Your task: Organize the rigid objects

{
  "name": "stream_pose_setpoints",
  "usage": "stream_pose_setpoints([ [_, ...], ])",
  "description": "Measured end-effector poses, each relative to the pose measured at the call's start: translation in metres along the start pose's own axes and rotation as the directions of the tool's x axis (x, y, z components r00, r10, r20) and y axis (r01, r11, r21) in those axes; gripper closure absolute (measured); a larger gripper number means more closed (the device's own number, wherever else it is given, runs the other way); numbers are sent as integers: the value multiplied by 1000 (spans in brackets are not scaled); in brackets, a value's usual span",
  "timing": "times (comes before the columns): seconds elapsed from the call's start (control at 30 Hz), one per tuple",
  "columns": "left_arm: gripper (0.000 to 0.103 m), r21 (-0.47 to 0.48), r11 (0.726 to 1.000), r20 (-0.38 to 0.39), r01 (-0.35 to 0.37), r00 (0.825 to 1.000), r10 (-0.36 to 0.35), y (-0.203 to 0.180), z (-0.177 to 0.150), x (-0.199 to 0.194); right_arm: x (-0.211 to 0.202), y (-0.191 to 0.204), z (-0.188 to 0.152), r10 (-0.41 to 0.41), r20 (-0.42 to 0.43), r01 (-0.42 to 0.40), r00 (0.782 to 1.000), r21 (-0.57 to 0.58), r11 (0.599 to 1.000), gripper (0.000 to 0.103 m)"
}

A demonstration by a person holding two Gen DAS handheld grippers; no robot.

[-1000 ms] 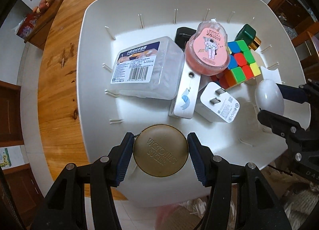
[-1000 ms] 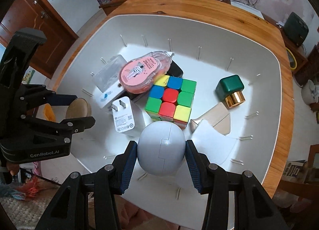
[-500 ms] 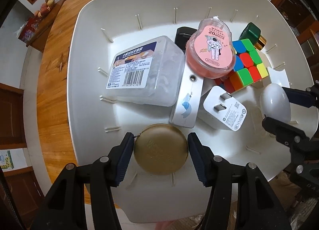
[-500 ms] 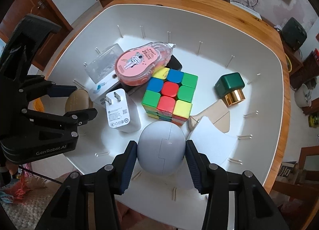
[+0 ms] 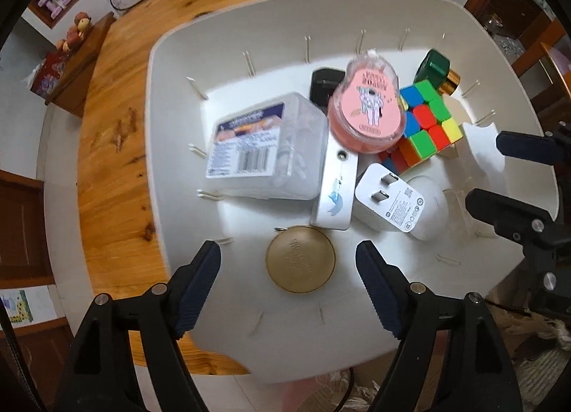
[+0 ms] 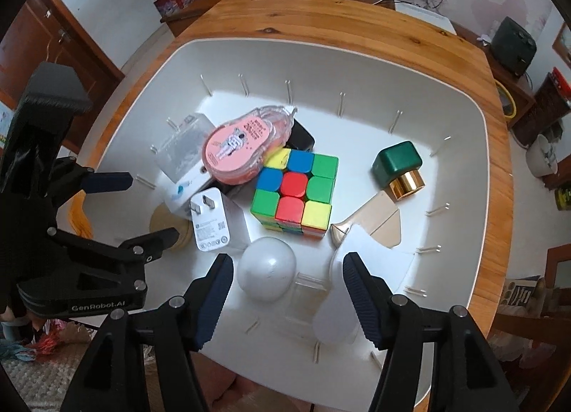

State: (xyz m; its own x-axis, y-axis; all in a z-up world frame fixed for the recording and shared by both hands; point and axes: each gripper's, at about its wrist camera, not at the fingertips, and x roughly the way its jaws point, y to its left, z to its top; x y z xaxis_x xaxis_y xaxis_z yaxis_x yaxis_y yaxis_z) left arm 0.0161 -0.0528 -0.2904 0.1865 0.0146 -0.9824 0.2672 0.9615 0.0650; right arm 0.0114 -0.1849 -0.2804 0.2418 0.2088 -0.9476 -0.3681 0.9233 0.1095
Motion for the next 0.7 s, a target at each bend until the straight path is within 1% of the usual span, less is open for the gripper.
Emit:
stream_pose_setpoints([
  [0.17,22,-17,1000,39,2,999,-2,14,2,-24,-6,3,5,2,13,-3,1000,62,998,38],
  [0.27,22,-29,1000,79,3,997,0,23,4,-46,-15,3,9,4,26,-7,1000,111,994,38],
  [0.37,22,-52,999,142,-10,990,18,30,9,-74,-32,3,13,-2,65,-8,998,163,987,38],
  [0.47,22,-77,997,197,-20,980,35,34,14,-99,-54,2,16,-27,113,1,993,222,975,38],
  [0.57,22,-128,992,235,7,972,24,41,21,-125,-79,3,19,-47,153,3,987,279,960,38],
  [0.63,22,-166,985,246,39,969,3,45,24,-137,-96,5,19,-62,183,4,981,298,954,38],
  [0.7,22,-185,981,258,52,966,-3,44,25,-147,-113,7,20,-83,215,12,973,310,951,38],
])
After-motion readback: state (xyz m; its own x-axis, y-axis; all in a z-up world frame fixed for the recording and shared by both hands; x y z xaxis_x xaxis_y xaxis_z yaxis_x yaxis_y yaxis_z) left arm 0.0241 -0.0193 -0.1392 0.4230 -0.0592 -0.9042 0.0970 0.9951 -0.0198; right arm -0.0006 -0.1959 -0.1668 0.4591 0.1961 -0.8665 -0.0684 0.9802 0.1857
